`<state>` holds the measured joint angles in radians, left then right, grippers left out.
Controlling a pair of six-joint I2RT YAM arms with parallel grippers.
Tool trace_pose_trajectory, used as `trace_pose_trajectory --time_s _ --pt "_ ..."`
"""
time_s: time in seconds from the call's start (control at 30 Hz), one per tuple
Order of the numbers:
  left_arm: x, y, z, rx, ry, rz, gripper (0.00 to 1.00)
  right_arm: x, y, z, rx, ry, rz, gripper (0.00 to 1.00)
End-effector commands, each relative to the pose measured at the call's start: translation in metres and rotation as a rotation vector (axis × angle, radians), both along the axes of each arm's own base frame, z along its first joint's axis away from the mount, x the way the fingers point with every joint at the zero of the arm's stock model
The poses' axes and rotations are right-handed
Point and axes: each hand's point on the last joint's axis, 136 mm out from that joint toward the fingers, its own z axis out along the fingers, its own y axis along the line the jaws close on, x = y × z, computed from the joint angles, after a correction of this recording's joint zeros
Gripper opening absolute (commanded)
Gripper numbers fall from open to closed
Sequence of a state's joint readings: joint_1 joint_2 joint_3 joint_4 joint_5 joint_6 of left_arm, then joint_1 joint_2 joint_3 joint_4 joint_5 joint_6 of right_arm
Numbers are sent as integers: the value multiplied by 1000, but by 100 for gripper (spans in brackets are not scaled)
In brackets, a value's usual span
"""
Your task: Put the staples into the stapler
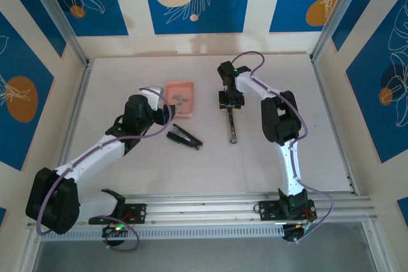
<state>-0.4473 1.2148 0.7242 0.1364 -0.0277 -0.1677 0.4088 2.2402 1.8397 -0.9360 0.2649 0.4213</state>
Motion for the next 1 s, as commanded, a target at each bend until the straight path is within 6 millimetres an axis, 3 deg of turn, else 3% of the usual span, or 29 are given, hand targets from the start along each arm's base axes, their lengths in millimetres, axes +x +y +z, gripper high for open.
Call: trace_pose_trajectory --time_s 0.0,0.37,0.63,0.97 --pt "1 1 0 -4 8 10 69 -2 1 -5 25 39 -36 38" --pt "1 1 1 -4 5 7 69 -4 4 -2 53 47 -122 24" --pt "0 1 1 -5 5 6 69 -4 18 2 75 23 -89 25" --pt "-2 2 -1 -8 9 11 69 -5 28 22 58 -45 49 28"
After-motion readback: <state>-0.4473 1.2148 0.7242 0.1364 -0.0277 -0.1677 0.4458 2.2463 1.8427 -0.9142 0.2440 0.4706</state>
